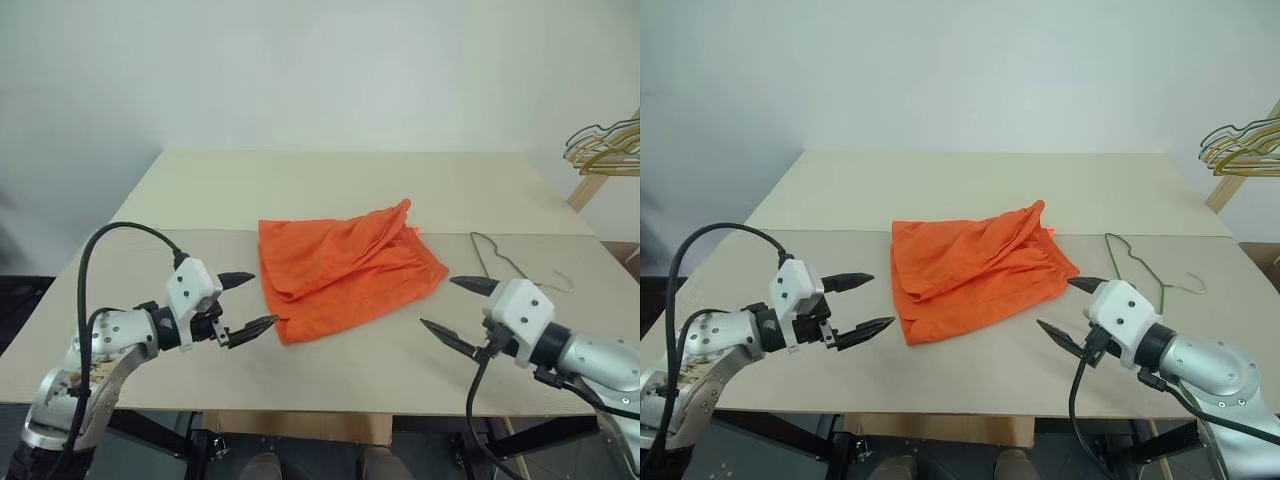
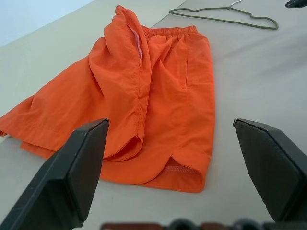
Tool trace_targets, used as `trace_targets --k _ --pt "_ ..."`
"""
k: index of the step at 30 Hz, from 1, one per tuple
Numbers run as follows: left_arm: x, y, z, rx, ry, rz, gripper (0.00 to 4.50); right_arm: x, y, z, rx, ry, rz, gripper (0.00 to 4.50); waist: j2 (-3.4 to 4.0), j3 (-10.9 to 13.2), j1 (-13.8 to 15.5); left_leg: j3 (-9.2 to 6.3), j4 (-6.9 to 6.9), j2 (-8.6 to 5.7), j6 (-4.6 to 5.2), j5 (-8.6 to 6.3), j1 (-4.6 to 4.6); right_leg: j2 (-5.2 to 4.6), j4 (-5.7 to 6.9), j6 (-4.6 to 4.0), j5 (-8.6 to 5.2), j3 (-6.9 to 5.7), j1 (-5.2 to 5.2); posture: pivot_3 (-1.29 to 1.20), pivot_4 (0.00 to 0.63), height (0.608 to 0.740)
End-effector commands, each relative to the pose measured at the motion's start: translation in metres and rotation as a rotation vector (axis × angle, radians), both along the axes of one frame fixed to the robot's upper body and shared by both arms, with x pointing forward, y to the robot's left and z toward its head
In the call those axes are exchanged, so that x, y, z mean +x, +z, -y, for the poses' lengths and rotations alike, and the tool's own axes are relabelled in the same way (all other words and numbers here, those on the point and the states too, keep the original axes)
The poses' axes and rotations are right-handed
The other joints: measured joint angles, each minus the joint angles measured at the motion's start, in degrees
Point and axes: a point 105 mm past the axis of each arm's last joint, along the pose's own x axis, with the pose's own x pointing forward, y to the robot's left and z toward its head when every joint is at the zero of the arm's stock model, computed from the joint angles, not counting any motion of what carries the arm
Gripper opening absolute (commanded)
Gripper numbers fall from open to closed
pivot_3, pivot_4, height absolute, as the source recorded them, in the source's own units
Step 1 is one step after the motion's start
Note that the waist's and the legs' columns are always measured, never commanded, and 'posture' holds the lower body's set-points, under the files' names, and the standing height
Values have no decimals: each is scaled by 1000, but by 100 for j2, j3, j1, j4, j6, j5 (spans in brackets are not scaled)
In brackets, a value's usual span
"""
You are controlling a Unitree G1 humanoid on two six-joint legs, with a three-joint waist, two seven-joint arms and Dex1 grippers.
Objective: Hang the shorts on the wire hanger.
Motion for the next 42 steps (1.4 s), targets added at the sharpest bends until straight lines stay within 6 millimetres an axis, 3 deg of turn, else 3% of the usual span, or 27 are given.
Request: trace_targets --k 1,13,19,23,27,33,40,42 --pt "-3 12 2 -11 -9 54 4500 -1 10 -3 -14 23 46 4486 0 0 3 0 0 0 0 0 0 0 0 0 0 0 0 -32 49 740" --pt "-5 9 9 59 -68 55 4500 -3 11 0 -24 24 49 4486 -1 0 1 1 0 0 0 0 0 0 0 0 0 0 0 -48 44 740" --pt "4 6 21 84 -105 6 4500 0 11 0 -32 16 53 4486 0 0 -8 2 0 0 0 0 0 0 0 0 0 0 0 -83 33 740" --pt "8 -11 31 330 -165 -27 4500 3 11 -8 -72 63 61 4486 -1 0 -47 4 1 -1 0 0 0 2 0 1 0 0 1 -115 38 740" --pt "9 -19 44 399 -202 -58 4500 1 12 -12 -82 91 56 4486 -7 4 -152 5 0 0 1 -1 -6 2 -4 4 -2 1 -3 -138 41 740" --pt "23 -51 56 585 -132 -152 4500 -2 9 -17 -80 94 59 4486 -7 5 -191 6 2 0 1 -1 -4 4 -3 30 -17 2 0 -163 36 740" --pt "31 -80 57 755 -146 -113 4500 -3 11 -19 -79 91 72 4486 -4 2 -313 4 3 0 2 -1 -5 3 -2 33 -19 3 1 -182 32 740" --pt "33 -84 58 782 -140 -86 4117 -3 12 -20 -76 92 76 4500 5 -7 -311 5 3 -1 2 -1 3 2 -2 45 -25 4 11 -186 31 740"
